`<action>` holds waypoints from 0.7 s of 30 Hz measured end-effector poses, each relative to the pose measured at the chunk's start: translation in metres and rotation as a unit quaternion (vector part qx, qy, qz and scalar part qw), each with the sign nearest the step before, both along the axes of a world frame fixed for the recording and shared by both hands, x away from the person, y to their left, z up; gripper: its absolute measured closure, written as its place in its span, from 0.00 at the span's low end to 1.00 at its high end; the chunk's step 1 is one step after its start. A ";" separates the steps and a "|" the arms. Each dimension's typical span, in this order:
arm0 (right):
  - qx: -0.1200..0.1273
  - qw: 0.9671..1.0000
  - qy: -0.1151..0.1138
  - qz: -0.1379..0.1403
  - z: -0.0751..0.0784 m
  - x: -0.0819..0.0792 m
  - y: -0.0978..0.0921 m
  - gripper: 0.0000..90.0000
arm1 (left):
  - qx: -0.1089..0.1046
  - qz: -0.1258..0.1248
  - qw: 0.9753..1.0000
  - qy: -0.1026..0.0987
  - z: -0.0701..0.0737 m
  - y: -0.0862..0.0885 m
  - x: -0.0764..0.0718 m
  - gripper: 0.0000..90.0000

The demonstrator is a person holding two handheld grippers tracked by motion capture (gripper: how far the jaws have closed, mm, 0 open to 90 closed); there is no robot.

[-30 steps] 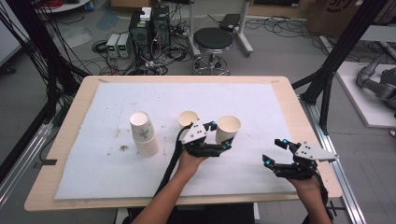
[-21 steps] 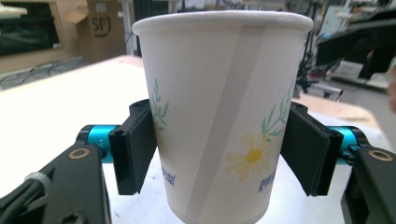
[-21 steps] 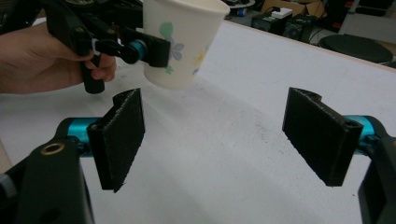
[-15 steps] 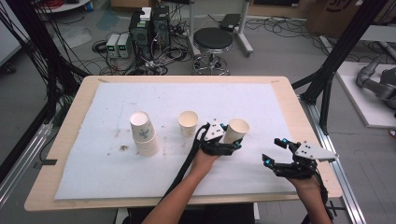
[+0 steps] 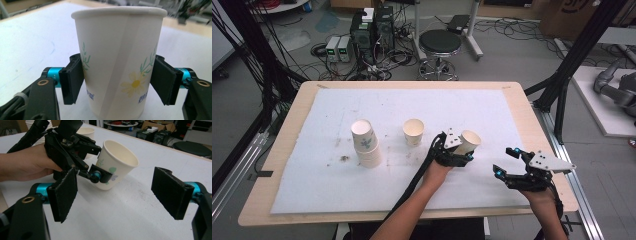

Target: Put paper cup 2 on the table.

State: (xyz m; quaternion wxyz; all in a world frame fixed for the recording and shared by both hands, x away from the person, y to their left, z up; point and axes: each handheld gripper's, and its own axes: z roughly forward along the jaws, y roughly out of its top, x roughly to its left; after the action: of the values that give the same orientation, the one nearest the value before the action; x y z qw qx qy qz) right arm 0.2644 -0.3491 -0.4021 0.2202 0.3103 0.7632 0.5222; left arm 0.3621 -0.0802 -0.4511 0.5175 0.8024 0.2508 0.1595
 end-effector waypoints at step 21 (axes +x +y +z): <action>0.000 1.000 0.003 0.008 0.000 0.001 0.005 0.24 | 0.027 -0.014 0.999 0.018 0.000 0.022 -0.017 0.21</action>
State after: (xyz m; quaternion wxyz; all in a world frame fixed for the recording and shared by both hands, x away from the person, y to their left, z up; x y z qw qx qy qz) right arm 0.2659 -0.3445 -0.4017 0.2137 0.3055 0.7663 0.5233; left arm 0.3447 -0.0582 -0.4515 0.4929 0.8225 0.2442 0.1446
